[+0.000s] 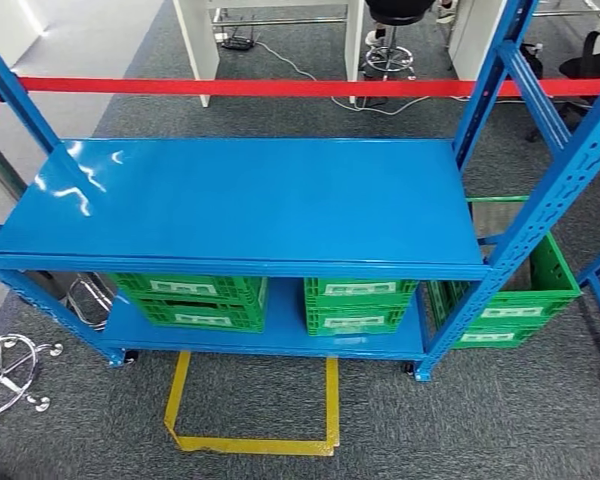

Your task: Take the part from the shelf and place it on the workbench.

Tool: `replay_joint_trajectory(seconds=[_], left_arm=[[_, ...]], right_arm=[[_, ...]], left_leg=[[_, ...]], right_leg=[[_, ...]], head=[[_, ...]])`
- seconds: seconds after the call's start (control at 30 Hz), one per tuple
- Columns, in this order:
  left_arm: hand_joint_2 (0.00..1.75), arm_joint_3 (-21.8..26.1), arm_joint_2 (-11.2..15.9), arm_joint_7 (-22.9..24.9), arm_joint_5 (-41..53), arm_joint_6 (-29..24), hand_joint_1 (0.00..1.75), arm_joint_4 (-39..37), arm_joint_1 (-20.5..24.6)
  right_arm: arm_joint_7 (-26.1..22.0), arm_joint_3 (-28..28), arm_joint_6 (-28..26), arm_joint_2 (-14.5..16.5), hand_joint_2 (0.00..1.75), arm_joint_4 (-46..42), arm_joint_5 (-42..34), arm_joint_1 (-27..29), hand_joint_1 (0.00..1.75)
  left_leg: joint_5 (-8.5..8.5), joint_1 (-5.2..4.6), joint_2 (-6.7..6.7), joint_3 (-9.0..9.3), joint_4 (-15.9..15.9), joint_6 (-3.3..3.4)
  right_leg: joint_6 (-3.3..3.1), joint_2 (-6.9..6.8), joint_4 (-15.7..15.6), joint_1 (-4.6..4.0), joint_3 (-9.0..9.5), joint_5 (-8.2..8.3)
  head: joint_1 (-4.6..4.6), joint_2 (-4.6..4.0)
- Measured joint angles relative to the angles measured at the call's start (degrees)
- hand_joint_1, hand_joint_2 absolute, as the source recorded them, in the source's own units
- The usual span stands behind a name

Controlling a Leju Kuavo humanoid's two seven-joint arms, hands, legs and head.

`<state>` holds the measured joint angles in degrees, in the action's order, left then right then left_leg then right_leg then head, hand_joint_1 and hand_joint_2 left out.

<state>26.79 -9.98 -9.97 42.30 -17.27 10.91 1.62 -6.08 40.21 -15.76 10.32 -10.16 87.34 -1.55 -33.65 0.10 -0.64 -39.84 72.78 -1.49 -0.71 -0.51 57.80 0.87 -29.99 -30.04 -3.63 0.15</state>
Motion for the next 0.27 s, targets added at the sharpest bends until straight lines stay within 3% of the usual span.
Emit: replay_joint_trajectory(seconds=[0.03,0.07,0.17,0.2,0.27], left_arm=[[1.75,0.1,0.0,0.5,-0.4,0.4,0.00,0.0,-0.2],[1.75,0.1,0.1,0.9,-0.8,0.8,0.00,0.0,-0.5],[1.75,-0.1,0.5,1.6,-2.9,1.7,0.00,0.0,-1.8],[1.75,-0.2,0.6,1.8,-3.7,2.0,0.00,0.0,-2.1],[1.75,-0.6,0.8,2.0,-4.9,2.5,0.00,0.0,-2.4]], right_arm=[[0.5,0.0,0.5,-0.1,1.75,-0.1,-0.8,0.0,0.00],[1.0,0.0,0.9,-0.1,1.75,-0.4,-1.8,-0.1,0.00],[1.5,-0.9,1.8,-0.2,1.75,-1.6,-5.8,-0.4,0.00],[1.6,-1.4,2.1,-0.3,1.75,-2.0,-7.4,-0.5,0.00],[1.8,-2.1,2.5,-0.5,1.75,-2.5,-9.9,-0.6,0.00]], left_leg=[[-0.10,0.10,0.22,-0.70,1.6,-0.03],[0.96,0.17,0.28,-0.25,0.8,0.04],[6.10,-0.03,0.69,5.38,-10.2,0.88],[6.86,-0.15,0.88,6.80,-13.1,1.10],[6.78,-0.27,1.08,7.63,-14.9,1.01]], right_leg=[[-0.05,-0.50,0.0,-0.06,0.05,-0.08],[-0.05,-0.81,0.0,-0.12,0.16,-0.16],[0.15,-1.11,-0.1,-0.28,0.56,-0.48],[0.26,-1.20,0.0,-0.42,0.59,-0.65],[0.31,-1.36,0.0,-0.66,0.29,-0.83]], head=[[0.00,0.00],[0.00,0.00],[-0.01,0.00],[-0.02,0.00],[-0.13,0.00]])
